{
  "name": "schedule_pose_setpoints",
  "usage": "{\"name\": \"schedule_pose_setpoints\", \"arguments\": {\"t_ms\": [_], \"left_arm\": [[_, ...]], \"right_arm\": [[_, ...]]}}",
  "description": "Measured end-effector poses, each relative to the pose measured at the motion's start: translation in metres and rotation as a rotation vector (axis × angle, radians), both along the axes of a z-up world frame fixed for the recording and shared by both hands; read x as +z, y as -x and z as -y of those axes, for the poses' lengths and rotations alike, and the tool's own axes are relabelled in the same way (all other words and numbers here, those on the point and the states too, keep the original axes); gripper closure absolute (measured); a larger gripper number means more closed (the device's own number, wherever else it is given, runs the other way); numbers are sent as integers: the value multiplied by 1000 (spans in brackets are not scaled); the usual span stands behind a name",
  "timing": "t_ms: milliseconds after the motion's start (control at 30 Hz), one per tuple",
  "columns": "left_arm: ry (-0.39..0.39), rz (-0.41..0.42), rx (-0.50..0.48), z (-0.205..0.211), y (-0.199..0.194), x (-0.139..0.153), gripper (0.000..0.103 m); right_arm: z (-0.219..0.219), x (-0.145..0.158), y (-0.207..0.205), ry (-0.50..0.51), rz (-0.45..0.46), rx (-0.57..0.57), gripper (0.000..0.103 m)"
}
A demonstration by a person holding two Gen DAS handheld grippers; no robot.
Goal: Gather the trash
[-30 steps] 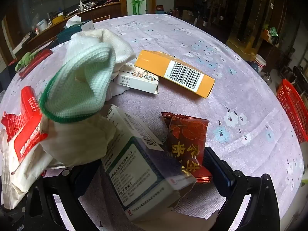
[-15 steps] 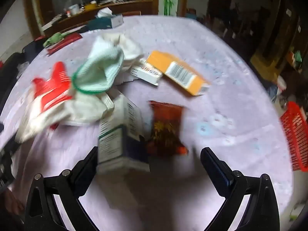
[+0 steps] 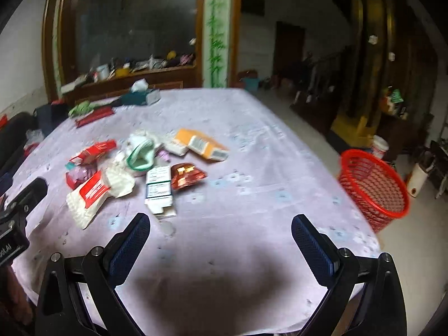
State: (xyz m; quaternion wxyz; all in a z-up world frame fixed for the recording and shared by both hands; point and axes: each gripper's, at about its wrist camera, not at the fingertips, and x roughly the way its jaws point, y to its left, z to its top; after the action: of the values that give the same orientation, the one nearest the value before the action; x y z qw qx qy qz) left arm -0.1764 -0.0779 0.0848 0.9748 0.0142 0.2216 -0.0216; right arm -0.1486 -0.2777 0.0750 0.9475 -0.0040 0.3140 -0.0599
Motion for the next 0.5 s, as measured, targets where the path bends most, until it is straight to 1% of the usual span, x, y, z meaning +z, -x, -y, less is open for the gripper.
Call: {"name": "schedule_pose_setpoints", "arguments": {"t_ms": [133, 233, 333, 500], "left_arm": [[-11, 17, 0, 4, 11, -2, 0], [-37, 37, 6, 5, 12, -3, 0], [-40, 29, 12, 3, 8, -5, 0], [-20, 2, 30, -4, 3, -13, 0]], "right_arm": [[5, 1, 20, 17, 62, -39, 1], [8, 3, 28, 23, 105, -60, 1], [10, 4, 34, 19, 140, -68, 1], [8, 0, 33, 18, 140, -60, 1]]}}
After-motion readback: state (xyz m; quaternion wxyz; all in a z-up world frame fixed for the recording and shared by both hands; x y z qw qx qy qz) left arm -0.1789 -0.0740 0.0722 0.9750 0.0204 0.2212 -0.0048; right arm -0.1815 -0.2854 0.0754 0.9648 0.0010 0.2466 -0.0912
